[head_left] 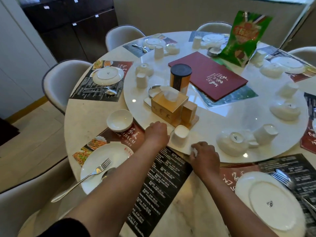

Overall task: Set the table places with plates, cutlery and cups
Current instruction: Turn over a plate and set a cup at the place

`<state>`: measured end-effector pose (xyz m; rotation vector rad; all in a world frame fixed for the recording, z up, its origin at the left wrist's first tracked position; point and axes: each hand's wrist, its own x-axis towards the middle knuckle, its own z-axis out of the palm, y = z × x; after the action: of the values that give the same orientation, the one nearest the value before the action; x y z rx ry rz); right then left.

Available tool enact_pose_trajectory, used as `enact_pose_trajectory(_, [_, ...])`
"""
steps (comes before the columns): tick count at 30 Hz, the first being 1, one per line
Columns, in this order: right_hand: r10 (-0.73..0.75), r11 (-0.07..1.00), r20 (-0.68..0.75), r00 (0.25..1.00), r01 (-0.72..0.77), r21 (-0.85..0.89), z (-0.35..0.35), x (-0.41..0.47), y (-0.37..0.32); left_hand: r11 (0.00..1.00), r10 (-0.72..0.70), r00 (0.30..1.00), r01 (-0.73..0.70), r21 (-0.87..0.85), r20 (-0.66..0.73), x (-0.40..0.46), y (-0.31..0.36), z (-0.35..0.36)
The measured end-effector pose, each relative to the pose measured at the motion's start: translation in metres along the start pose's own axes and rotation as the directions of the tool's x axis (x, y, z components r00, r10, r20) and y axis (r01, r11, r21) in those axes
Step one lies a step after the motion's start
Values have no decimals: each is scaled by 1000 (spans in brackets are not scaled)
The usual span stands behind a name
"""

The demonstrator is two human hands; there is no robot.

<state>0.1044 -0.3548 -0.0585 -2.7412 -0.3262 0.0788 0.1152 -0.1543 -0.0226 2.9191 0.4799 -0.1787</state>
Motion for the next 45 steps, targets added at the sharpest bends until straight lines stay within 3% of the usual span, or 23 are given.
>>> enact_pose_trajectory(3, [-32, 999, -62, 998, 33, 14, 6, -2, 6, 1000, -2, 999, 1, 21, 54, 14, 1, 5])
enact_pose_trajectory(10, [-88, 996, -136, 987, 87, -15, 19, -1, 13, 997, 41, 998, -44, 66, 40, 9, -16, 4])
enact_pose_trajectory(16, [-226, 974, -240, 944, 213, -77, 29, -28, 2, 966, 226, 973, -219, 136, -37, -44, -53, 1])
enact_pose_trajectory(19, [-264, 964, -134, 955, 256, -76, 39, -53, -8, 947, 297, 954, -291, 132, -27, -60, -60, 10])
enact_pose_trajectory(24, [-195, 978, 52, 979, 199, -69, 48, -78, -10, 921, 356, 934, -355, 160, 25, -65, -63, 26])
enact_pose_trajectory(37, [-169, 984, 121, 978, 174, -33, 40, -81, -14, 896, 397, 915, -405, 184, 78, -59, -66, 40])
enact_pose_trajectory(39, [-141, 990, 52, 989, 141, 11, 34, -76, -17, 919, 364, 931, -365, 151, 34, -64, -66, 39])
enact_pose_trajectory(43, [-138, 990, -260, 956, 135, -27, 10, -41, -31, 975, 221, 974, -220, 24, -55, -94, -59, 34])
enact_pose_trajectory(45, [-162, 987, -303, 939, 158, -35, -4, -16, -42, 985, 165, 985, -167, -42, -50, -115, -52, 34])
